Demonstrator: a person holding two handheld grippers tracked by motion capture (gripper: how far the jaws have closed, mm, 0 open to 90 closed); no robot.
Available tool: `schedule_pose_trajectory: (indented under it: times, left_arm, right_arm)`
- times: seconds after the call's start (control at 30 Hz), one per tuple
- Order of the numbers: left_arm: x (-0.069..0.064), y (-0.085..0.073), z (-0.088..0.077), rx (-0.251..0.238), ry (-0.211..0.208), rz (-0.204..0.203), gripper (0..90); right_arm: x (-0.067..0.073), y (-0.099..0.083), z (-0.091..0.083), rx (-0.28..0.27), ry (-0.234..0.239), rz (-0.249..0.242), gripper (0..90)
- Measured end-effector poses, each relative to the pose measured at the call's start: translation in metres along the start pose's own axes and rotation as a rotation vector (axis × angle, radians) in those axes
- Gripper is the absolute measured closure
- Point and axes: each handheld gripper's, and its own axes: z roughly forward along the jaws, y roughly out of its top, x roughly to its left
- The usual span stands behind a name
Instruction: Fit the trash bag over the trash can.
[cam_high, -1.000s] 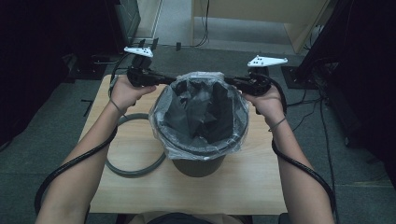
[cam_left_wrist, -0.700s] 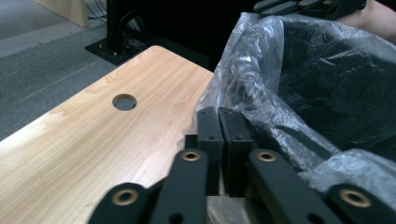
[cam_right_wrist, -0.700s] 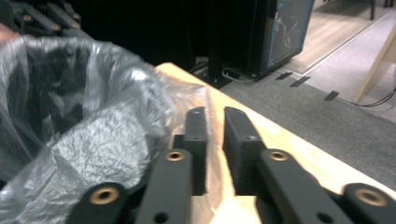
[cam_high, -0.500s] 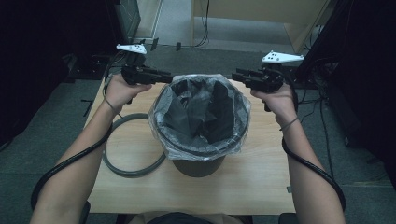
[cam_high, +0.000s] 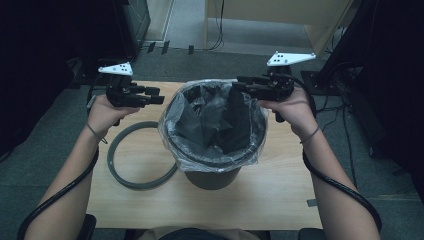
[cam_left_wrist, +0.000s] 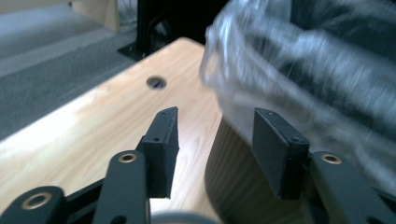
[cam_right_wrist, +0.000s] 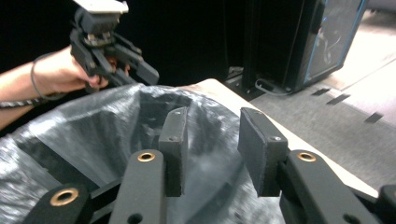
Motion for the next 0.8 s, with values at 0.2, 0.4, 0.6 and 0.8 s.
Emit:
schedule_pose_trajectory:
  times: [0.2, 0.4, 0.6, 0.8]
  left_arm:
    - [-0.001, -0.024, 0.005, 0.026, -0.008, -0.014, 46.5]
    - [-0.003, -0.042, 0.011, 0.032, 0.006, -0.014, 44.4]
    - [0.001, -0.056, 0.012, 0.034, 0.008, -0.017, 42.6]
    - [0.006, -0.068, 0.003, 0.031, 0.052, -0.004, 38.1]
  right_arm:
    - [0.014, 0.015, 0.012, 0.020, 0.024, 0.009, 64.9]
    - [0.029, 0.020, 0.033, 0.063, 0.064, -0.013, 68.9]
    - [0.040, 0.019, 0.054, 0.113, 0.089, -0.025, 67.8]
    - [0.044, 0.016, 0.069, 0.173, 0.086, -0.031, 58.5]
